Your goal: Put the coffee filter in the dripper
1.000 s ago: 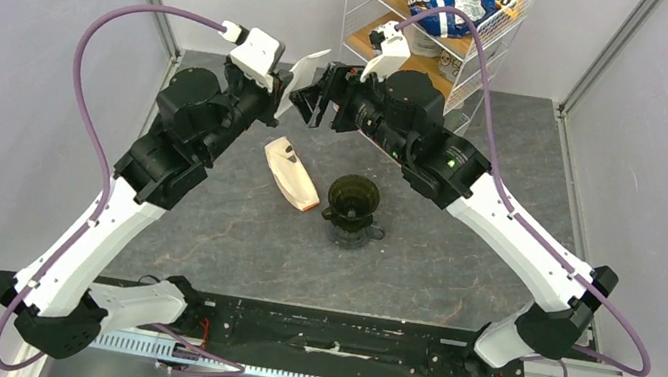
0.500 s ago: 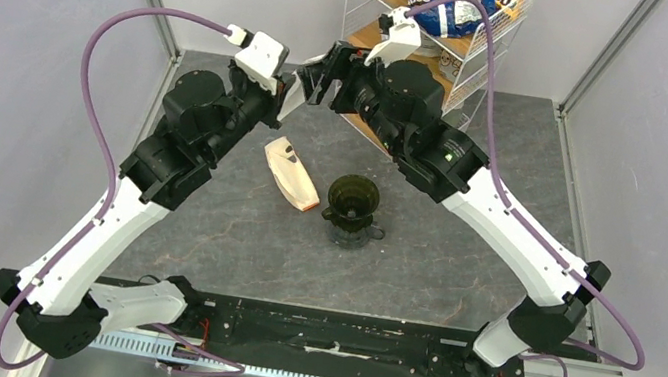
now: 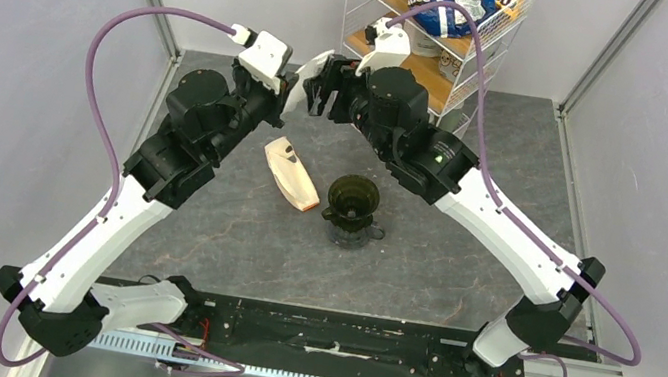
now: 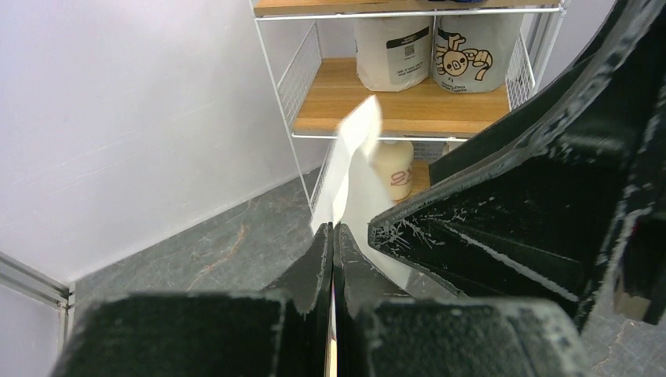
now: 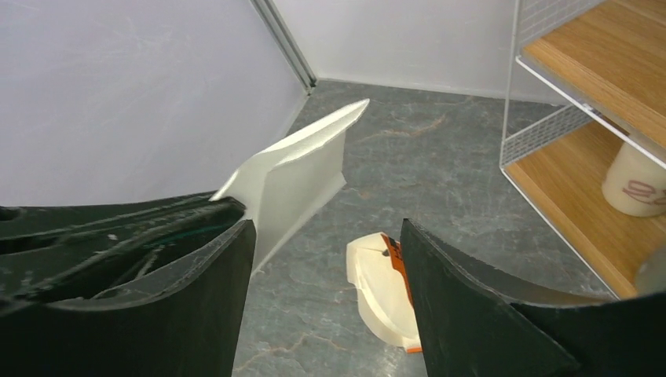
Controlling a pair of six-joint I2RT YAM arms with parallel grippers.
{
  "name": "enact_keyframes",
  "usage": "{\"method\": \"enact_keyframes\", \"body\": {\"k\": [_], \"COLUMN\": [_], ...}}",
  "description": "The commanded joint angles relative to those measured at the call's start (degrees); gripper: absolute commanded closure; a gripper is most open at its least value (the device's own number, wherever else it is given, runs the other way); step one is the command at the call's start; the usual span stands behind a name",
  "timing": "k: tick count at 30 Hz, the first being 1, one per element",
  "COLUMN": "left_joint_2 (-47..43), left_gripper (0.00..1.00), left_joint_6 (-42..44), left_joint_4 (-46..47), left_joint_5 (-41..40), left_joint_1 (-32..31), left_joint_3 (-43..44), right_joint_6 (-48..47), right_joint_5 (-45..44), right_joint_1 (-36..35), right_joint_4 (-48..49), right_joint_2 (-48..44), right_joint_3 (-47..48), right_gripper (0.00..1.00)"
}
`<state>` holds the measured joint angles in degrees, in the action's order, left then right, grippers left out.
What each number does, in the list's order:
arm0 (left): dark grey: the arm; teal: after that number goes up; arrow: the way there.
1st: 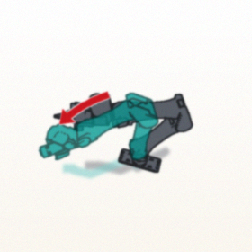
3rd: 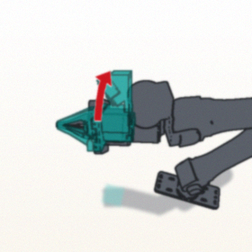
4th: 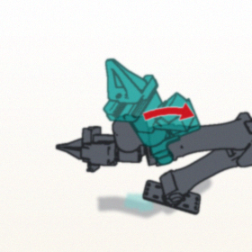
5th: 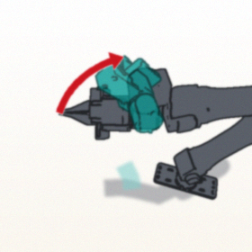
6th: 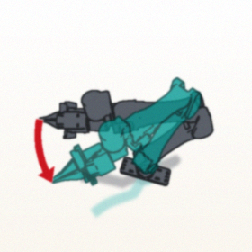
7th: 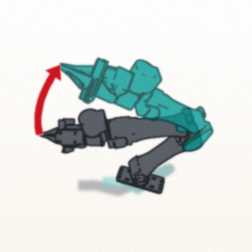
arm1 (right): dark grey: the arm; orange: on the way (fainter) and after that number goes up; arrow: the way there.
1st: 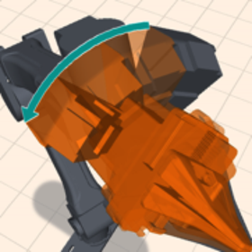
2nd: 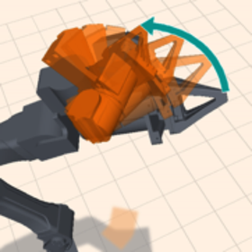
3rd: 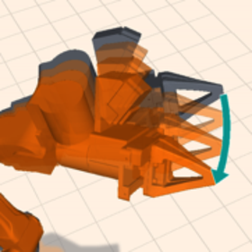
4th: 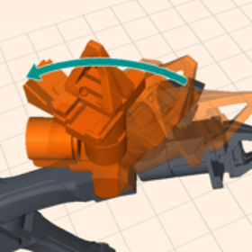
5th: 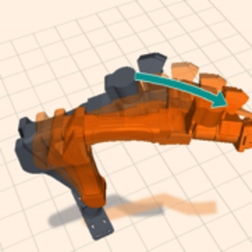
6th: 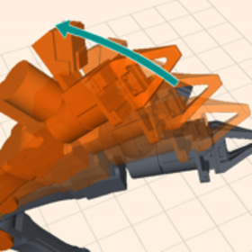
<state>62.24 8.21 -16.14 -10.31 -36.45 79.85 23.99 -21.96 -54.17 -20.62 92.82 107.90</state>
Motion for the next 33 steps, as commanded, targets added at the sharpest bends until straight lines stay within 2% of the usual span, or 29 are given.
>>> {"method": "enact_keyframes", "body": {"k": [1, 6, 11, 13, 20, 22, 26, 27, 28, 31, 33], "left_joint_2": [-0.89, -1.19, -1.27, -1.26, -2.39, -2.61, -2.6, -2.66, -2.79, -4.57, -6.66], "left_gripper": [0.98, 0.98, 0.98, 0.98, 0.98, 0.98, 0.98, 0.92, 0.8, 0.41, 0.24], "left_joint_6": [0.93, 0.18, -1.09, -1.3, -3.27, -4.58, -5.42, -5.3, -5.05, -2.31, -0.31], "left_joint_4": [2.63, 2.69, 2.61, 2.15, 0.2, 0.06, -0.74, -1.21, -2.08, -5.41, -8.02], "left_joint_5": [0.87, 2.01, 3.05, 3.01, 4.83, 6.25, 8.94, 9.43, 9.98, 14.39, 16.76], "left_joint_1": [-0.21, -0.2, -0.29, -0.32, -0.38, -0.51, -0.62, -0.66, -0.64, -0.26, 0.2], "left_joint_3": [0.15, -0.05, 0.03, 0.21, -0.11, -0.45, -0.41, -0.25, 0.06, 0.86, 1.48], "right_joint_6": [-2.02, -2.74, -4.66, -5.46, -6.41, -6.55, -6.82, -6.85, -6.89, -6.91, -6.76], "right_joint_5": [-2.8, -3.64, 1.4, 0.1, -3.66, -3.52, -2.97, -2.71, -2.37, 1.27, 5.76], "right_joint_1": [-0.26, -0.23, -0.24, -0.23, 0.18, 0.36, 0.97, 1.31, 1.73, 3.3, 4.66], "right_joint_4": [-0.27, 0.51, 3.84, 3.93, 4.55, 5.41, 6.04, 6.06, 6.08, 6.15, 6.26], "right_joint_2": [-1.97, -1.81, -2.07, -2.09, -3.28, -3.25, -3.27, -3.5, -3.95, -6.22, -8.44], "right_joint_3": [-1.6, -2.46, -4.58, -4.93, -7.52, -8.11, -8.21, -8.35, -8.57, -10.17, -12.42], "right_gripper": [0.27, 0.32, 0.46, 0.49, 0.47, 0.55, 0.82, 0.91, 1.0, 1.0, 1.0]}}
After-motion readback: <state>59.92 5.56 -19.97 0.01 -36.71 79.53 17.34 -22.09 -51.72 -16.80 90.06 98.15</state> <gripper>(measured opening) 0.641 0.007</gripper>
